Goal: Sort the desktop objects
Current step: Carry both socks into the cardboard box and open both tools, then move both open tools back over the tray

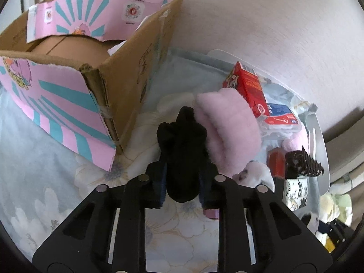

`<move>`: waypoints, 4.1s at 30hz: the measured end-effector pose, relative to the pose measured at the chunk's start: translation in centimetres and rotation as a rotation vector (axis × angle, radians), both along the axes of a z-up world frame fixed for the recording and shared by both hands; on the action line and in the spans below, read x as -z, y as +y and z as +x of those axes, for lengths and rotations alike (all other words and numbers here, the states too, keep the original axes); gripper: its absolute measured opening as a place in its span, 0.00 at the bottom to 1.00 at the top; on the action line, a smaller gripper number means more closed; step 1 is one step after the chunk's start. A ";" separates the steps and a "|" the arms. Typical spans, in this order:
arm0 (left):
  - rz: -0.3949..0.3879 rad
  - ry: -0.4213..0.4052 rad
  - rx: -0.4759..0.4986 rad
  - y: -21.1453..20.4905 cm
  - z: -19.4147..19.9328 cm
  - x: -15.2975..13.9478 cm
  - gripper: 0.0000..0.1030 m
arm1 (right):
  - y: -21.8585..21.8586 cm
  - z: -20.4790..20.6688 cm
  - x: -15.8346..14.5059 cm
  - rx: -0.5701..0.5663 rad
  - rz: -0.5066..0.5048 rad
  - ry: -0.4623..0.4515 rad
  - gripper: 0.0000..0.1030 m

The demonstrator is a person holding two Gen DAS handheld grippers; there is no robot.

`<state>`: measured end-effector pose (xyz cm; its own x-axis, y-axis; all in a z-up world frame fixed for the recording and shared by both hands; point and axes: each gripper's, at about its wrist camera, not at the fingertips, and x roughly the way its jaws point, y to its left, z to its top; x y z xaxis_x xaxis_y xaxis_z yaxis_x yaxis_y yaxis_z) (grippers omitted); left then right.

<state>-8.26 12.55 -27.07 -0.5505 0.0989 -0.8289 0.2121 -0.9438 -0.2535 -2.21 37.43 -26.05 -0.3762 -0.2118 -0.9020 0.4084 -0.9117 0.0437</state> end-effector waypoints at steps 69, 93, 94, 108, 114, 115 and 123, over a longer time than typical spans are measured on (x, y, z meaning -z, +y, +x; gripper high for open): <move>-0.203 -0.072 0.237 -27.7 -6.1 -11.8 0.10 | -35.9 -13.0 -9.7 -0.116 -0.008 -0.041 0.32; -0.271 0.124 0.274 -25.4 -3.8 -15.8 1.00 | -36.4 -11.7 -10.3 -0.102 0.050 0.036 0.81; -0.272 0.126 0.269 -25.4 -3.6 -15.9 1.00 | -36.2 -11.6 -10.6 -0.093 0.032 0.030 0.81; -0.250 0.146 0.219 -25.3 -2.1 -17.5 1.00 | -34.9 -9.9 -12.1 -0.074 -0.008 0.039 0.81; -0.236 0.158 0.194 -25.1 -1.4 -18.4 1.00 | -33.6 -8.7 -14.0 -0.088 -0.029 0.081 0.81; -0.233 0.163 0.193 -24.8 -1.2 -18.7 1.00 | -33.3 -8.5 -14.3 -0.087 -0.046 0.079 0.81; -0.233 0.209 0.249 -21.0 -0.1 -20.8 1.00 | -26.7 -6.8 -16.9 -0.046 -0.087 0.076 0.82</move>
